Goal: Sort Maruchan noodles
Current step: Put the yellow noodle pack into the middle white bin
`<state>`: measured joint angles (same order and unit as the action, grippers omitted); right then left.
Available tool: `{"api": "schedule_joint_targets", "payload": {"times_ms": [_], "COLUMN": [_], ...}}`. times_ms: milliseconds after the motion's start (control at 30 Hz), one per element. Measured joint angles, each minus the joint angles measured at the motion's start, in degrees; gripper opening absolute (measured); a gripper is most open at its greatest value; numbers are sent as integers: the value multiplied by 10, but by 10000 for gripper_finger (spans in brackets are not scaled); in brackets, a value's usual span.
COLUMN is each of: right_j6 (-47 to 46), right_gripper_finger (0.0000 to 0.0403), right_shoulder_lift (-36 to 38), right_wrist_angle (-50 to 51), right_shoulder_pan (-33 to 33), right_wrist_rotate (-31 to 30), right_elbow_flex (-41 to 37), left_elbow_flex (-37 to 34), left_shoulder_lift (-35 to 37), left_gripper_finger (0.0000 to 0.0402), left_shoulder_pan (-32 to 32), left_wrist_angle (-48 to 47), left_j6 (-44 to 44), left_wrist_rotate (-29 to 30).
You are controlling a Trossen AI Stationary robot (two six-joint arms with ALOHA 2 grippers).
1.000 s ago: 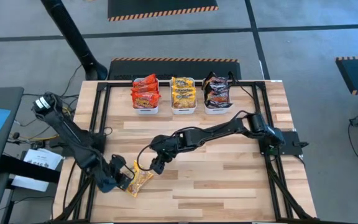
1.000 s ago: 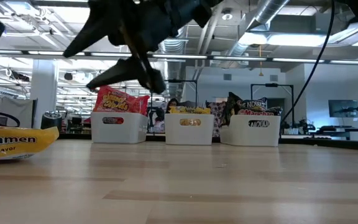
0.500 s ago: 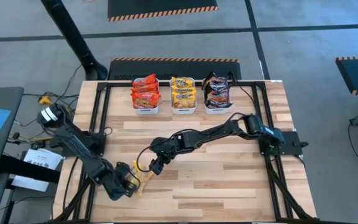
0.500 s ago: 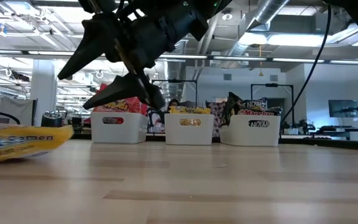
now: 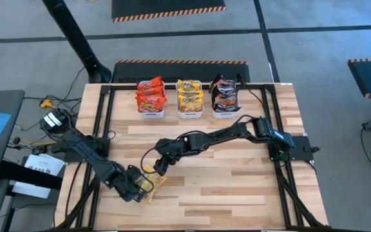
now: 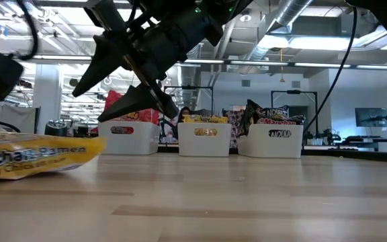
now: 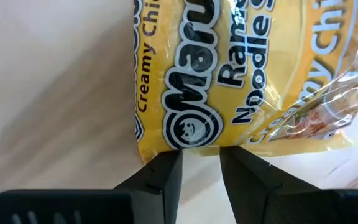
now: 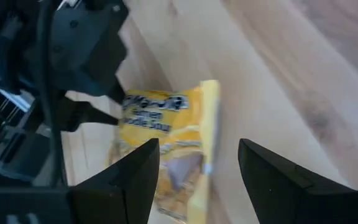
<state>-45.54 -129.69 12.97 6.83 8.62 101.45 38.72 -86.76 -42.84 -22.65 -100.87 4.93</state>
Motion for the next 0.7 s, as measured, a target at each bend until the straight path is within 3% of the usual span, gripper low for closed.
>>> {"api": "schedule_joint_targets", "payload": {"times_ms": [333,700], "right_j6": [-25,-51], "right_gripper_finger": [244,244], "right_shoulder_lift": [0,-9], "right_wrist_angle": [86,105], "right_shoulder_pan": [2,2], "right_wrist_rotate": [-1,-1], "right_elbow_flex": [0,1], "left_elbow_flex": [-1,-2], "left_shoulder_lift": [-1,-1], "left_gripper_finger": [105,105], "left_shoulder_pan": [80,134], "left_wrist_angle": [3,36], "left_j6": [115,188], "left_wrist_rotate": [-22,-22]}}
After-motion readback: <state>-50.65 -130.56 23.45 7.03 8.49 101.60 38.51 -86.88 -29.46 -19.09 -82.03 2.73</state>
